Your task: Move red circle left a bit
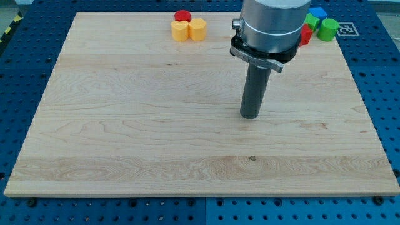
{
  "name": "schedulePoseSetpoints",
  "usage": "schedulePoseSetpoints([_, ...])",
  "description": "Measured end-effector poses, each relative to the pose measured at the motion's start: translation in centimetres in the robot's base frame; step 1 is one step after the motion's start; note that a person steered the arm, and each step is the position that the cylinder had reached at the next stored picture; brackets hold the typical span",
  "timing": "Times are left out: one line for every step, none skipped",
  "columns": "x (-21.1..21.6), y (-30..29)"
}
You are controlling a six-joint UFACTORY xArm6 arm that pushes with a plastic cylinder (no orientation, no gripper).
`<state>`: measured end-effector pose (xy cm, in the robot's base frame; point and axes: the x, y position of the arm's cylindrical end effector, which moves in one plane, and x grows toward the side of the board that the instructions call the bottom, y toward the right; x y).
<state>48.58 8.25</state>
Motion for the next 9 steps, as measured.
schedulePoseSetpoints([0.0,0.0])
schedulePoseSetpoints([-1.9,0.4])
schedulePoseSetpoints([-5.7,0.4])
schedulePoseSetpoints([-10.7,0.7])
schedulePoseSetpoints([-15.2,1.2])
schedulePoseSetpoints([-17.4,1.2])
schedulePoseSetpoints([-17.6,1.2])
schedulePoseSetpoints([-18.0,1.2])
schedulePoseSetpoints([-20.7,1.3])
